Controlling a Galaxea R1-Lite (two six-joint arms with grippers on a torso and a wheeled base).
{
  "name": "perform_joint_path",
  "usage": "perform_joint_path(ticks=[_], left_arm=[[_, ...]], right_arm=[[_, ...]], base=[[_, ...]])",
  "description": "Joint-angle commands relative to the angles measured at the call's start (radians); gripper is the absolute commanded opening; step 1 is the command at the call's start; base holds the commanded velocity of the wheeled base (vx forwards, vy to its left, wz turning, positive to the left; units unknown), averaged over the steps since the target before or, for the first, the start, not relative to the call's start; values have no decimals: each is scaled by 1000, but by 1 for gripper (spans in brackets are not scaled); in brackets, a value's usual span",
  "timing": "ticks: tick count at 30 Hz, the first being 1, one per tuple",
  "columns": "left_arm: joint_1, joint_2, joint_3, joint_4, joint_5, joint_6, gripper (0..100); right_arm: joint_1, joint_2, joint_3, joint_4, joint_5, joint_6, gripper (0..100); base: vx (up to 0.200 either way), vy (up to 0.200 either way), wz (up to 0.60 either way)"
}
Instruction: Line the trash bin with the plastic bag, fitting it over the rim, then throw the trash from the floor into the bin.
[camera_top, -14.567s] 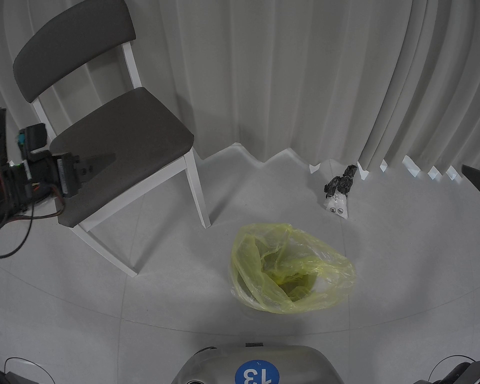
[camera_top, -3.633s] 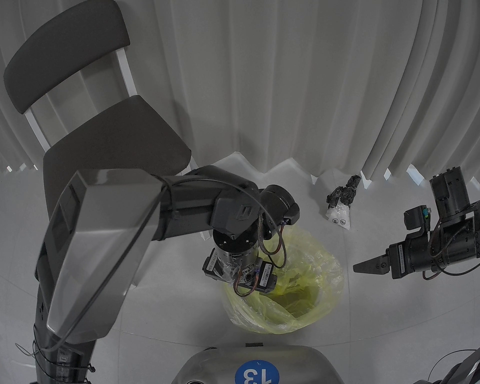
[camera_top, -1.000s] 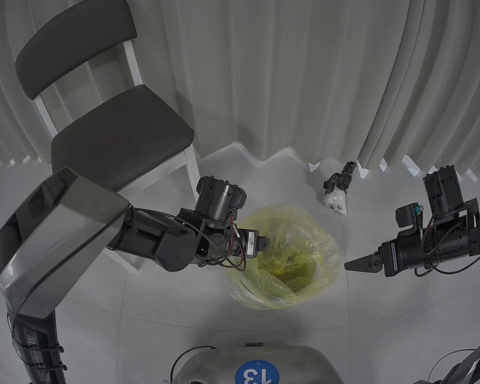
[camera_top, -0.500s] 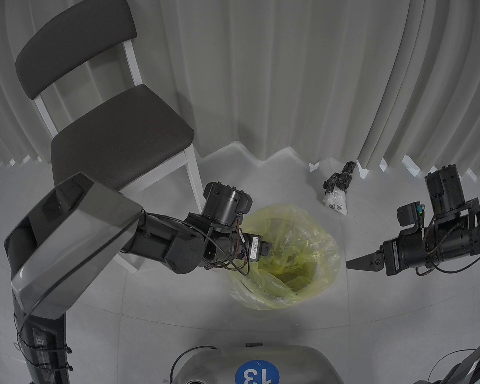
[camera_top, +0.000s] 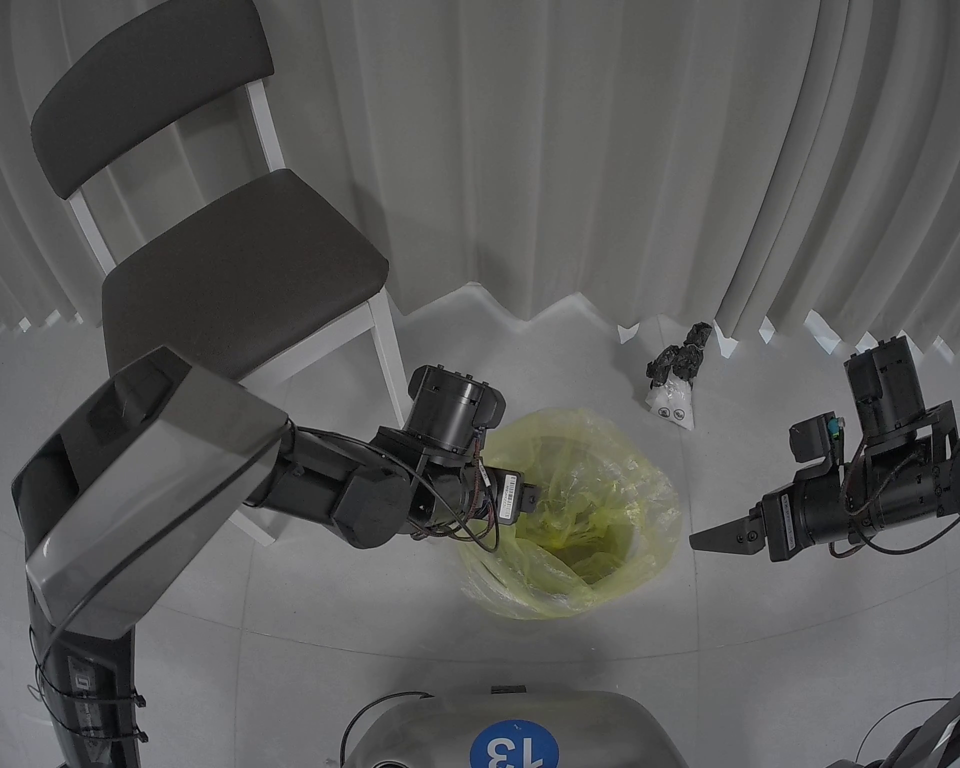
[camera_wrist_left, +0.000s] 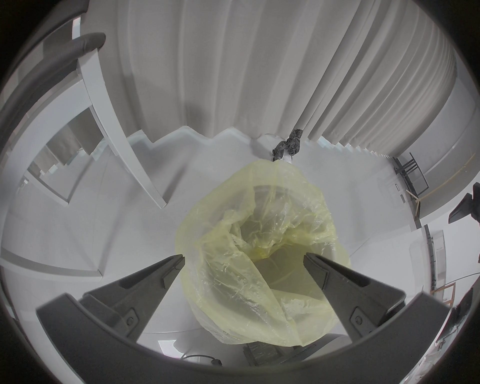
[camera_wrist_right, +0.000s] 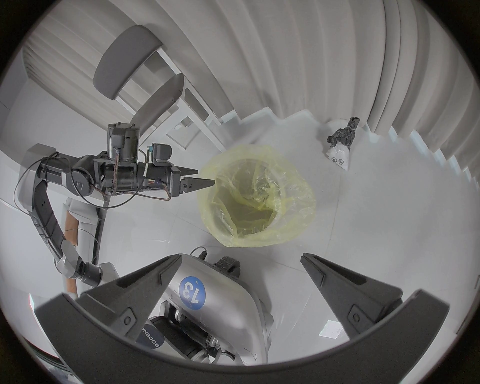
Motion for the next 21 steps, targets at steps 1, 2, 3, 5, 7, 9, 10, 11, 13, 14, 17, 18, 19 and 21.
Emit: perform_joint_path(ticks=[1, 2, 3, 5, 7, 9, 10, 11, 13, 14, 17, 18, 19, 21], left_arm=[[7, 36, -19, -1, 2, 0, 100], [10, 50, -25, -1, 2, 0, 100], [13, 61, -38, -2, 2, 1, 100], [17, 73, -54, -6, 2, 3, 100], [17, 95, -76, -7, 2, 4, 100], [17, 111, -97, -7, 0, 4, 100], [17, 118, -108, -6, 2, 4, 100], [17, 119, -111, -6, 2, 3, 100], [17, 119, -111, -4, 2, 3, 100], [17, 119, -108, -4, 6, 3, 100], [19, 121, -108, -4, 17, 4, 100], [19, 121, -108, -4, 23, 4, 100], [19, 119, -108, -4, 28, 4, 100], [17, 119, -108, -2, 34, 4, 100]], right_arm=[[6, 11, -1, -4, 0, 0, 100], [6, 17, -4, -6, 0, -2, 100], [6, 23, -7, -12, 0, -3, 100], [6, 25, -7, -25, 0, -3, 100], [6, 25, -7, -35, 0, -3, 100], [6, 25, -2, -35, 0, -3, 100], [6, 25, -1, -35, 0, -3, 100], [6, 23, 2, -35, 0, -3, 100], [6, 23, 2, -35, 0, -2, 100], [4, 25, 4, -35, 0, -2, 100], [4, 23, 5, -35, 0, -2, 100], [4, 25, 5, -35, 0, -2, 100], [4, 25, 5, -35, 0, 0, 100], [4, 25, 5, -35, 0, 0, 100]], base=[[0, 0, 0], [0, 0, 0], [0, 0, 0], [0, 0, 0], [0, 0, 0], [0, 0, 0], [0, 0, 0], [0, 0, 0], [0, 0, 0], [0, 0, 0], [0, 0, 0], [0, 0, 0], [0, 0, 0], [0, 0, 0]])
